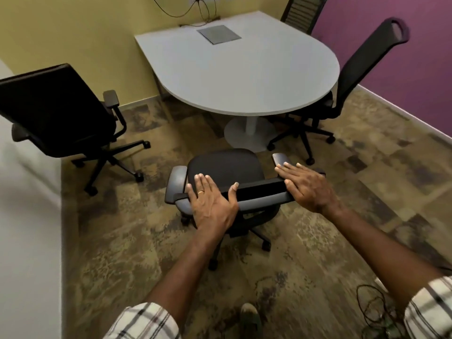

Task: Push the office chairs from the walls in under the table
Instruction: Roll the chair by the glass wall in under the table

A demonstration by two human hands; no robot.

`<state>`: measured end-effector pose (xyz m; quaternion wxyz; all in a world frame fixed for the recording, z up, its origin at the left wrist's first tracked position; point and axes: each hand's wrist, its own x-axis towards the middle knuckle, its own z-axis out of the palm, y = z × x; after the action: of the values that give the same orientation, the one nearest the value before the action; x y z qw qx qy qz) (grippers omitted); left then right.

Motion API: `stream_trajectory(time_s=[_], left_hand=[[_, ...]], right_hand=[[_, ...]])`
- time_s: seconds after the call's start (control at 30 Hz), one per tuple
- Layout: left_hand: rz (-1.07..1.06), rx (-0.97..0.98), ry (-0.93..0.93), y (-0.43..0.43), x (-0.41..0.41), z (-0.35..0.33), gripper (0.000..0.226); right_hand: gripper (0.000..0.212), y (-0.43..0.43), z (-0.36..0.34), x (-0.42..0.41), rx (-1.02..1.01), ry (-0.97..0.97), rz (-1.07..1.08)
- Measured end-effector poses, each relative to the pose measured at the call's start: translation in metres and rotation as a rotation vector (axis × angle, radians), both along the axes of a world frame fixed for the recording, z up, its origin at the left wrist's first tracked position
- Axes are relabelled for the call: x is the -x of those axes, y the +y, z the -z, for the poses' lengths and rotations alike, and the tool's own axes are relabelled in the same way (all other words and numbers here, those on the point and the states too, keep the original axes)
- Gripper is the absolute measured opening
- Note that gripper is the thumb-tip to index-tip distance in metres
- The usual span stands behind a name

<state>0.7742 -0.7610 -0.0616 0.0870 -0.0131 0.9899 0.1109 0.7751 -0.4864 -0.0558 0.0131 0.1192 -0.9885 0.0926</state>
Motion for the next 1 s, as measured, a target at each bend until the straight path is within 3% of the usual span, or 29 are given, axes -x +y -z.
stream_trajectory(time_s=[0.63, 1.0], left_hand=[[-0.024, -0.002, 0.086, 0.052, 0.204, -0.003, 0.099], [0.168, 0.001, 0.057, 0.034, 0.356, 0.016, 0.093]], right_hand=[[0.067, 0.058, 0.000, 0.205, 0.033, 0.015, -0.038], [0.064, 0.043, 0.020, 0.321, 0.036, -0.008, 0.059]])
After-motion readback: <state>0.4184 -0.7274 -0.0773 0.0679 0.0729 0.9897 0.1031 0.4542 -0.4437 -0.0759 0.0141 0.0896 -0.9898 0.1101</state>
